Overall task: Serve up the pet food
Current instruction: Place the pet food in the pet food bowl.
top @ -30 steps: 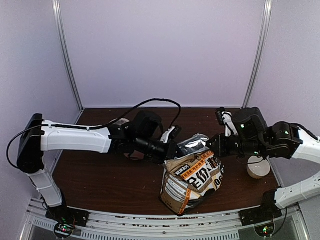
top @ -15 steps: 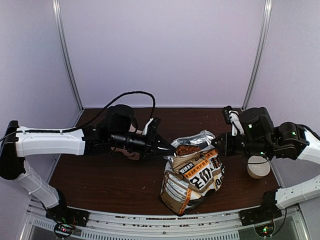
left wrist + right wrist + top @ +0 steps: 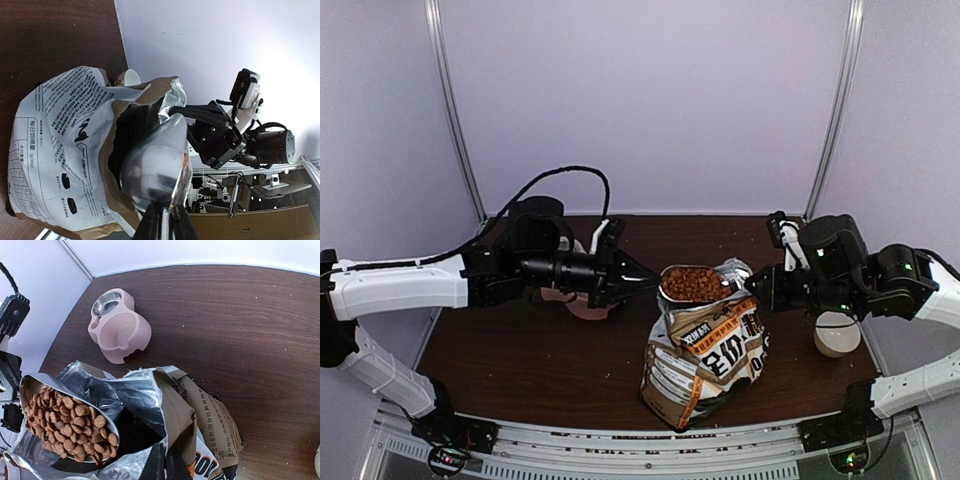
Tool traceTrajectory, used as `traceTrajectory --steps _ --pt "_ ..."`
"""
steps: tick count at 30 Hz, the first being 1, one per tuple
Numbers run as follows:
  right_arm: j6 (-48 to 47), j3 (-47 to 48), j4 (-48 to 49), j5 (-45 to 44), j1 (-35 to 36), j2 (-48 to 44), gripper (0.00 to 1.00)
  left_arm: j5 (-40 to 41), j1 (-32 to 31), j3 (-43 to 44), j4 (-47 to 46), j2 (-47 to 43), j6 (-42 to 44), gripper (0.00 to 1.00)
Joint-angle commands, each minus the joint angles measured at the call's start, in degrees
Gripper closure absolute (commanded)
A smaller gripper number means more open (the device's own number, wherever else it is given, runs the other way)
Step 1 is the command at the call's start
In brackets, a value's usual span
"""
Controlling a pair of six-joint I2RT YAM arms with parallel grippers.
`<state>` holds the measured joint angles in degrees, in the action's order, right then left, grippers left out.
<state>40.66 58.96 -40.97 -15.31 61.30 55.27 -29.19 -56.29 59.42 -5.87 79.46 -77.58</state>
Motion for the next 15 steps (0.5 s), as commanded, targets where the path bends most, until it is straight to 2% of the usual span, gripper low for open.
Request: traceTrajectory --steps 1,15 --pt "-0.2 -0.2 -2.9 -4.3 -0.6 -0.4 1.0 -0.2 0.4 0.7 -3.3 -2.3 -0.9 1.0" --pt "-0.2 0.5 -3.2 -4.6 -0.7 -0.2 1.0 -0.8 0.4 -0.6 -9.6 -2.8 -7.1 1.0"
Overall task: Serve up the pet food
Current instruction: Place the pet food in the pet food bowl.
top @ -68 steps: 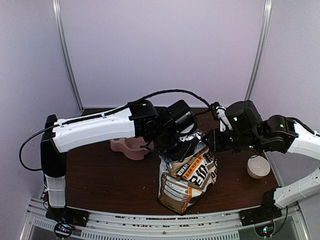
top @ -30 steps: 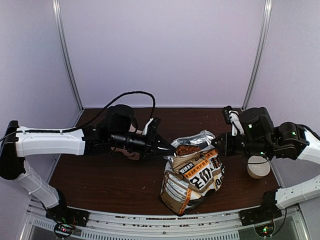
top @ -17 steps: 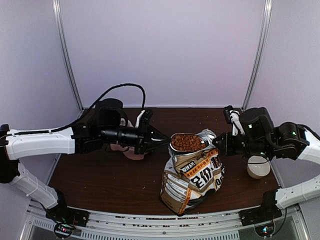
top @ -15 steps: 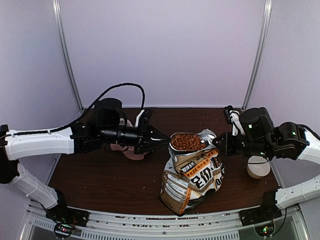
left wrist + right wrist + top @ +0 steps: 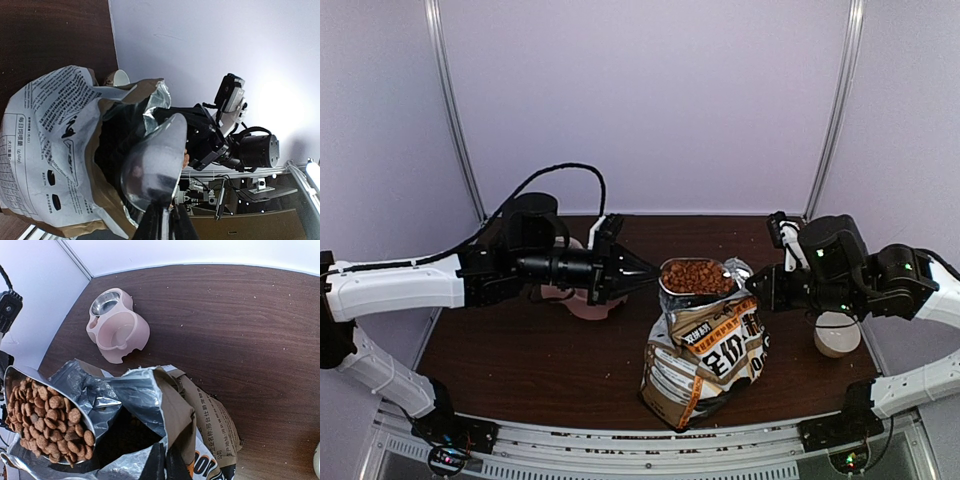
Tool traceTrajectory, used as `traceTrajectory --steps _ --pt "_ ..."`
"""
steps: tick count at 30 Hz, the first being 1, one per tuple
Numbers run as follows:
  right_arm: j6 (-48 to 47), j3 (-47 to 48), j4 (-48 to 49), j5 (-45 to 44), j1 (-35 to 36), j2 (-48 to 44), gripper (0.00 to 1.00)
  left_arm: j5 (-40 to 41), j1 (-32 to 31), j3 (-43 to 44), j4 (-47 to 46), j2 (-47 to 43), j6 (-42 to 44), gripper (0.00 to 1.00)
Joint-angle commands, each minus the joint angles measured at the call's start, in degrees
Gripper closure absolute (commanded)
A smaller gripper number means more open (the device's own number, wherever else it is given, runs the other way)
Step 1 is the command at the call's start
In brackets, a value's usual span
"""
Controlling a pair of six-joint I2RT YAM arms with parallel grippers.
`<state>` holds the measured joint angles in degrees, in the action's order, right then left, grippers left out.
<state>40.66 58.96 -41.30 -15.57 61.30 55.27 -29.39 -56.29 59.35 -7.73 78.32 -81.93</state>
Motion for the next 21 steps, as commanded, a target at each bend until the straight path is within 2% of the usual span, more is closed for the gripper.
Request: traceTrajectory --steps 1,7,21 --pt "-0.3 0.5 -2.9 -4.3 -0.7 -0.2 1.0 -0.6 0.5 -0.6 -8.2 -1.5 -3.5 1.0" --pt "-0.2 0.7 -3.4 -4.6 -0.7 -0.5 1.0 -0.9 0.4 -1.9 -12.5 -1.3 -8.0 1.0" --pt "-0.3 0.8 -3.2 -4.6 -0.7 -0.3 1.0 0.7 1.9 -5.7 -15.5 -5.1 -14.1 1.0"
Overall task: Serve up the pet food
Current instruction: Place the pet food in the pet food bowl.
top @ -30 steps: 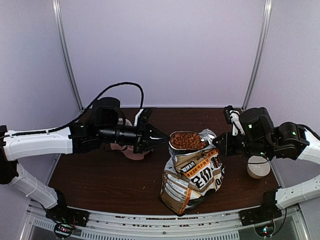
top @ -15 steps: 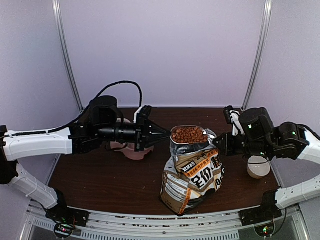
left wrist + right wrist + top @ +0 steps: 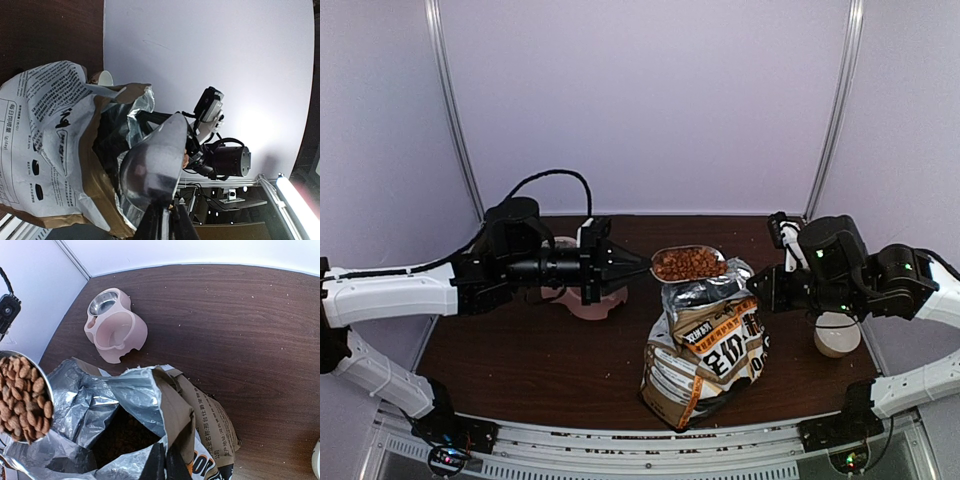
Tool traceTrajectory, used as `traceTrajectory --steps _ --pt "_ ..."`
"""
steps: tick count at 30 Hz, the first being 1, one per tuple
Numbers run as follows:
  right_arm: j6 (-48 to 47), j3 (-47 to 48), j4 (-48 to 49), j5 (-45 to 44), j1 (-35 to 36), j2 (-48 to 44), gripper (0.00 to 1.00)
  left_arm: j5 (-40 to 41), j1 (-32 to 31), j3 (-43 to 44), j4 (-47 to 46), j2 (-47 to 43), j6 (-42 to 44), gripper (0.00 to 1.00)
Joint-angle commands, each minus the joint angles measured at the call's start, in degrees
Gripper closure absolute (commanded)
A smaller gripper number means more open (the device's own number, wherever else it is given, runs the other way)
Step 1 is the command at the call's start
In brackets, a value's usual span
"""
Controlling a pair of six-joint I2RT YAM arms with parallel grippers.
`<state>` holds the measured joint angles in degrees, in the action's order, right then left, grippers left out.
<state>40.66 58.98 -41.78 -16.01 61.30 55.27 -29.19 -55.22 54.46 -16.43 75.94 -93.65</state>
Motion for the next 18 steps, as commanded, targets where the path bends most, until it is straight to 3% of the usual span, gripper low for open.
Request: traceTrajectory --steps 1,10,18 --pt "-0.4 0.9 -2.8 -4.1 -0.7 -0.1 1.0 0.6 1.1 -1.1 -7.2 -3.0 -2.7 1.0" --pt "-0.7 1.3 -3.3 -4.2 -0.7 0.1 1.0 -0.2 4.3 -5.5 -9.5 -6.1 -5.7 1.0" --pt "-0.7 1.4 -3.5 -4.3 -0.7 0.4 1.0 -0.9 10.7 -10.7 -7.1 -12.8 -5.4 1.0"
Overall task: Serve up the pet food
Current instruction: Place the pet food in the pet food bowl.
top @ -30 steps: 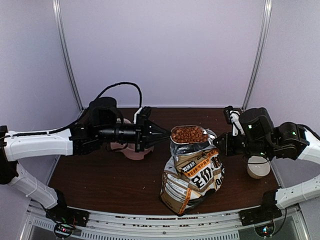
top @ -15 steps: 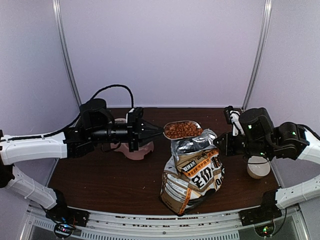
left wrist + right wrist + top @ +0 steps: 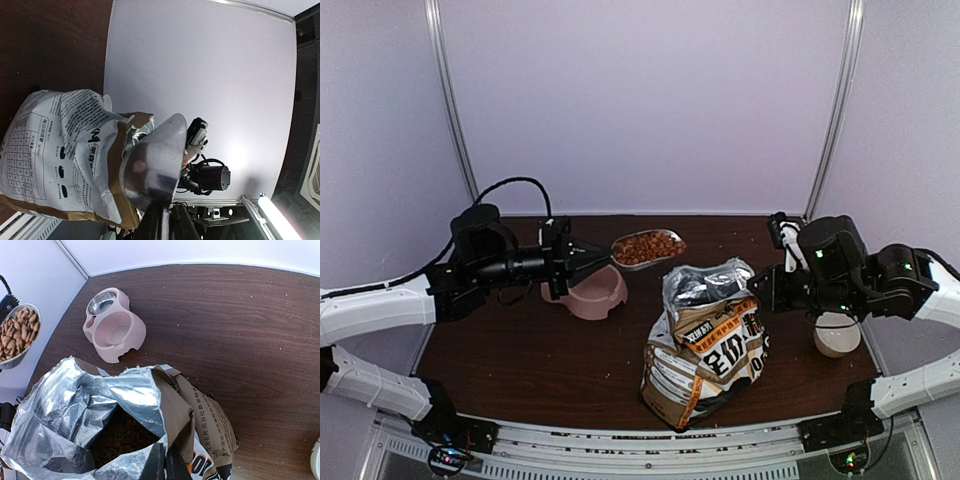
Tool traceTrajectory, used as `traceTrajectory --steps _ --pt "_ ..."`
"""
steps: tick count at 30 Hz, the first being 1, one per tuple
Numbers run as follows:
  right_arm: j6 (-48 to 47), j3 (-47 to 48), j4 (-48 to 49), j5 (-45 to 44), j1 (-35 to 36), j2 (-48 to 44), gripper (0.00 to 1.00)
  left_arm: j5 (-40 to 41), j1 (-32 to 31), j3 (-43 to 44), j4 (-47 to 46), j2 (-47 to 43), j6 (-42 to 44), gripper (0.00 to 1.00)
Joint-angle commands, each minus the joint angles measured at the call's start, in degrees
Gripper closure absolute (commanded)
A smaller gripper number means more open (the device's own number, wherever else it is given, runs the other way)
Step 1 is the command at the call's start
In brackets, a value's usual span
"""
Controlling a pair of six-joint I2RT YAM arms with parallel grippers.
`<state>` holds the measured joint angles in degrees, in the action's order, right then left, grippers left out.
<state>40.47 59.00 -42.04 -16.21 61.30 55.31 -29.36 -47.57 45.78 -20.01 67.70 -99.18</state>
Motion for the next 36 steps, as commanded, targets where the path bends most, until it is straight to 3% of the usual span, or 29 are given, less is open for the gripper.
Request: traceTrajectory --steps 1,10,17,23,36 --pt "-0.5 1.4 -3.2 -4.1 -0.6 0.4 1.0 -0.8 4.1 -3.1 -2.7 -5.7 0.4 1.0" --pt "-0.8 1.8 -3.4 -4.1 -0.6 1.0 1.0 -3.7 17.5 -14.0 2.9 -17.3 1.5 1.0" --pt "-1.2 2.2 -3.1 -3.8 -0.7 1.5 1.0 -8.2 27.9 -20.4 4.5 -20.8 3.1 1.0" --pt "-1.2 2.4 -2.7 -3.8 -0.7 1.6 1.0 -10.8 32.7 -20.7 4.7 -16.9 7.1 1.0" --pt "-1.6 2.7 -1.5 -2.9 -0.7 2.6 1.0 -11.7 33.3 -11.6 10.0 -1.2 18.8 1.0"
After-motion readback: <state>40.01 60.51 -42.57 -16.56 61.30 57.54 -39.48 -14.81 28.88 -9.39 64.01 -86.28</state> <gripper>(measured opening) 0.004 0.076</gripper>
